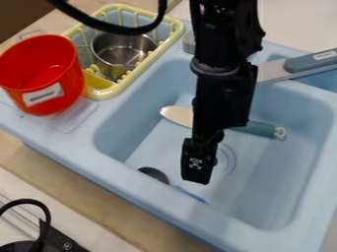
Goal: Take the scooper out of the sink and put in the red bowl
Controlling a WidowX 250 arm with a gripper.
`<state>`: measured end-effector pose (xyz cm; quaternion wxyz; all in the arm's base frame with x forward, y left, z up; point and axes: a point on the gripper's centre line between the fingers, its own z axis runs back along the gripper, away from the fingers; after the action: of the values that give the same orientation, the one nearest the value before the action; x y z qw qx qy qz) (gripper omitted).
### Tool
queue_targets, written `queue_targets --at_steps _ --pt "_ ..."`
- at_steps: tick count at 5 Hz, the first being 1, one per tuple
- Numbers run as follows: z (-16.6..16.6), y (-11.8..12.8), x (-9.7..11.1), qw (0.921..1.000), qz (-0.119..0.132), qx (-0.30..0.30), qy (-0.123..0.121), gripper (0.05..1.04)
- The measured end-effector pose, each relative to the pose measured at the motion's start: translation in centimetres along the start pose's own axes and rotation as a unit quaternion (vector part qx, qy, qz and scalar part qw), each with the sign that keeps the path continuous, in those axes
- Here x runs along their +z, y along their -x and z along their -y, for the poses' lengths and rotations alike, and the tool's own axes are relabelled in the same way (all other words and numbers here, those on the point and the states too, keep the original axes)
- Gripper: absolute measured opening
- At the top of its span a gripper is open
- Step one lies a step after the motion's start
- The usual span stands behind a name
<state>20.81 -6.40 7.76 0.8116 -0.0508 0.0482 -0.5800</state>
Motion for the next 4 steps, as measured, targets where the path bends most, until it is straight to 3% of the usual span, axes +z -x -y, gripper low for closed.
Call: queue_targets --at_steps 1,2,4 --pt "0.5 0.2 -1.1 0.9997 -0.019 -0.012 -0.011 0.999" --pt "1.4 0.6 -1.1 0.9998 -0.015 -0.01 0.009 0.999" --pt "1.4 1.4 -2.3 0.9999 -0.002 -0.007 0.01 0.999"
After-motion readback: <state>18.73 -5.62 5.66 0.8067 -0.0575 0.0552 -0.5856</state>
